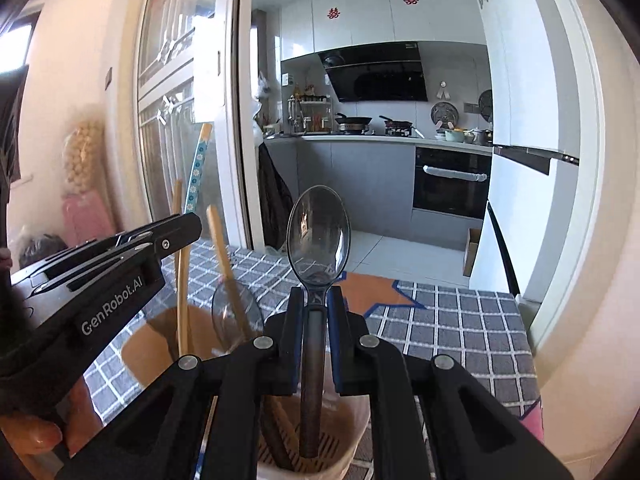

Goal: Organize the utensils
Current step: 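Carry the chopstick with the left tool while the right lowers the spoon into the holder, then open the right tool to drop the spoon while the left releases the chopstick into the holder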

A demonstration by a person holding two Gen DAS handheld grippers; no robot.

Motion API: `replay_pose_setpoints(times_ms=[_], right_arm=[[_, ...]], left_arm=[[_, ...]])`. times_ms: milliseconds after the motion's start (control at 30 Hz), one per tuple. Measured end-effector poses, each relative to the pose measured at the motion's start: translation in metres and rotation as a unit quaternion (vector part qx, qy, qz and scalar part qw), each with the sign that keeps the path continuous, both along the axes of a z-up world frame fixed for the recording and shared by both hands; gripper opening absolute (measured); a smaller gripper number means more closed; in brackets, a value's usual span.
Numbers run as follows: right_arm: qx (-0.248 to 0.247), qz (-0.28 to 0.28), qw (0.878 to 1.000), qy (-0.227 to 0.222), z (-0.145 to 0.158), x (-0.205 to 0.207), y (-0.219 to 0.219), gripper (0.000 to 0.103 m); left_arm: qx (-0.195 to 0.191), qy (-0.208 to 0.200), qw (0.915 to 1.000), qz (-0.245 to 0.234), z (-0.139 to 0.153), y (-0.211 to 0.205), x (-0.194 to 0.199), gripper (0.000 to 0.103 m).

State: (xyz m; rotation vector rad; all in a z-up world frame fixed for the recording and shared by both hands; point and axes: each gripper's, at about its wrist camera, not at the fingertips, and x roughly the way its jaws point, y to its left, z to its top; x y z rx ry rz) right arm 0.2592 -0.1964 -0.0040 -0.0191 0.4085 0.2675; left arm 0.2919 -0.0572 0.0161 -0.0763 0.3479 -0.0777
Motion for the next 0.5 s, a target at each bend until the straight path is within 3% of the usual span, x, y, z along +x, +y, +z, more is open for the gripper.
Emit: replay_pose_setpoints(times_ms=[367,500], right_arm=[[-0.007,0.016,0.999,0.045,-0.0063,0.0006,0.0003,0.015],[0.007,0.016,0.998,0.062,-0.003,0.0028,-0.0039,0.042]], left_arm=[[0.025,0.028,0.9992,-0.01,-0.0036,0.0038,-0.0091,0.037],[0.025,0.04,0.9988,-0.012,-0.0024,0.0075,-0.0091,0.037]])
